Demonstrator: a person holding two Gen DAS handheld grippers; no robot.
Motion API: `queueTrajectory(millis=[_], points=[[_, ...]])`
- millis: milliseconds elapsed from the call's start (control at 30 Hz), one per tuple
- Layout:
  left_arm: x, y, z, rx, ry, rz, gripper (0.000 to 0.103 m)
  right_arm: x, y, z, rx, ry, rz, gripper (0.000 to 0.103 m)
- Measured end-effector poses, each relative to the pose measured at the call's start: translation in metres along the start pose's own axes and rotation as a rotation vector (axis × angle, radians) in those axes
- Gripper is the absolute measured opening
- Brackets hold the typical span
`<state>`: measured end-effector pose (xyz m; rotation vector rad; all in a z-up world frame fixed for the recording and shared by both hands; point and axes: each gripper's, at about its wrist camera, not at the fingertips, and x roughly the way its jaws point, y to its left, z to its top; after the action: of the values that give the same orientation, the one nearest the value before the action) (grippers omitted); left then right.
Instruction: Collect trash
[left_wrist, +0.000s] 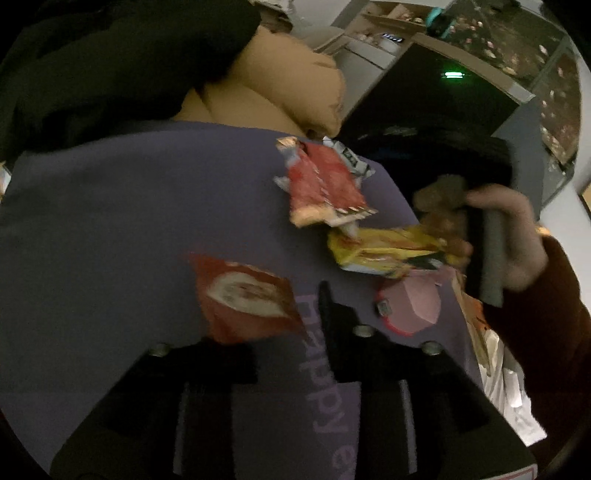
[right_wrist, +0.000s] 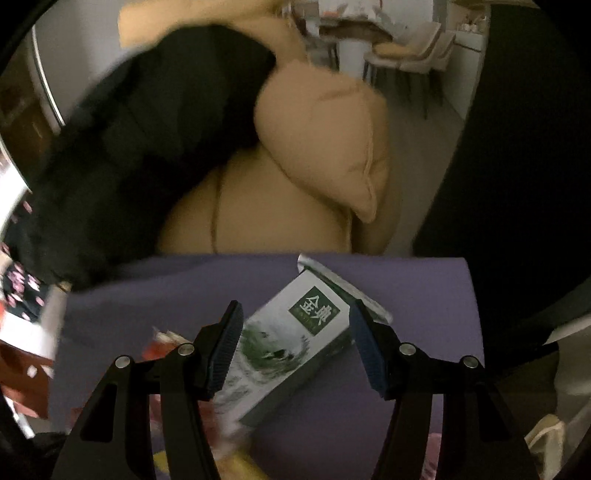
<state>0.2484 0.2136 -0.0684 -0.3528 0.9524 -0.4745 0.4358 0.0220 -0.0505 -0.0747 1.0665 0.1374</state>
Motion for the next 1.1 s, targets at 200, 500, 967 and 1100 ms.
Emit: queueTrajectory(millis=[200,500,967,1100], points=[[-0.020,-0.004,-0.013,0.034,0.018,-0.059,0.039,0.003,-0.015,-0.012,0.039,-0.022,-0.028,0.057],[-0.017,-0.019,-0.011,0.083,-0.007,-0.097,0.043,-0.011,-0.047,-0.039,0.039,0.062,0.092,0.057],[-0.031,-0.001,0.010,-0.013,-0.147,0.001,0.047,-0.027,-0.048,-0.039,0.372,0.034,0.248,0.056],[-0.040,0.019,0.004,-0.051,-0.164,0.028,0.047,-0.012,-0.025,-0.025,0.273,0.037,0.127,0.056]])
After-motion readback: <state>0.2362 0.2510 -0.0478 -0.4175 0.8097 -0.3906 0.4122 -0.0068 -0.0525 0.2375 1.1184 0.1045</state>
